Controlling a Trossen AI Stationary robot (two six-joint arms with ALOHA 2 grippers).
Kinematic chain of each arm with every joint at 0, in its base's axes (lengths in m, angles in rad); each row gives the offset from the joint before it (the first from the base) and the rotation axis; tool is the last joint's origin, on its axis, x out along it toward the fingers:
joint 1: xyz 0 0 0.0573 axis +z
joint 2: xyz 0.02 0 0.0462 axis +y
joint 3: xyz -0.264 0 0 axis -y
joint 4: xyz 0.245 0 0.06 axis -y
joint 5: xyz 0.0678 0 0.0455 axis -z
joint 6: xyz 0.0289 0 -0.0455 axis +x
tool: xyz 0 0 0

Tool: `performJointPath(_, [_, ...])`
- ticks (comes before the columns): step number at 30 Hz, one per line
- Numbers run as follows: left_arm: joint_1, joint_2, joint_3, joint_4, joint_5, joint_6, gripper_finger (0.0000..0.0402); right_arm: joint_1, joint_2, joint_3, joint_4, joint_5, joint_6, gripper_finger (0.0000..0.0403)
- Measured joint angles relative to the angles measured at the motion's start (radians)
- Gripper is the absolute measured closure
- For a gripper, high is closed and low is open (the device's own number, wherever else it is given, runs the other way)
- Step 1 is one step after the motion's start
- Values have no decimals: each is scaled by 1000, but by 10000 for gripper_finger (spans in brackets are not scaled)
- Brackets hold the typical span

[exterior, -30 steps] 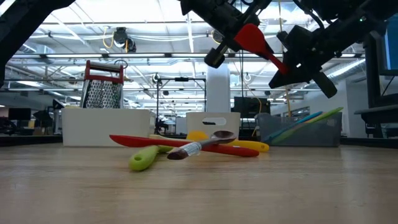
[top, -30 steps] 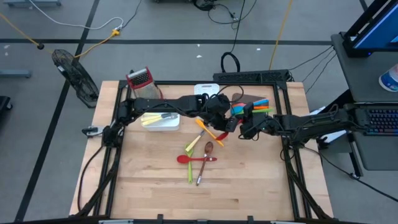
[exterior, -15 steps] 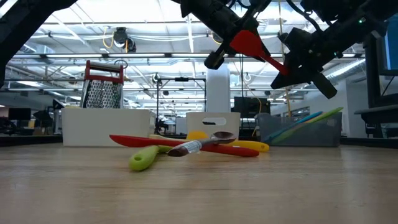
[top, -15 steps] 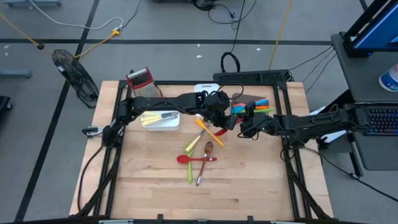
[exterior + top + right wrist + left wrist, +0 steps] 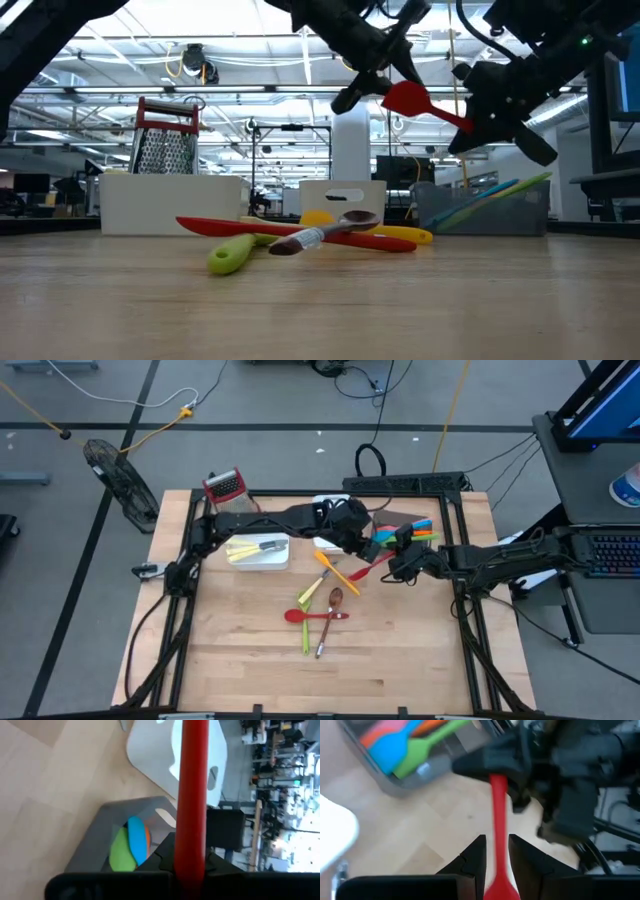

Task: Pick & Place Kitchen Items
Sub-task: Put the red spatula into the black bin

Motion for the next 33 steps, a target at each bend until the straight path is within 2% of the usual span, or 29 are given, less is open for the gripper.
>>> performJointPath(3, [24, 0, 0, 0, -36, 12, 316, 0, 0, 0, 2, 55, -10, 401])
performJointPath(6, [55, 0, 0, 0, -72, 42, 316, 0, 0, 0, 3, 174, -40, 401])
performJointPath(13, [124, 0, 0, -2, -44, 60, 316, -3, 0, 0, 3, 462, -208, 401])
performJointPath(21, [144, 0, 0, -2, -44, 61, 316, -95, -22, 0, -1, 700, -344, 401])
performJointPath(24, [137, 0, 0, -3, -45, 70, 316, -142, -61, 0, -3, 752, -416, 401])
performJointPath(33, [110, -1, 0, -9, -45, 102, 316, -256, -219, 0, -100, 737, -480, 401])
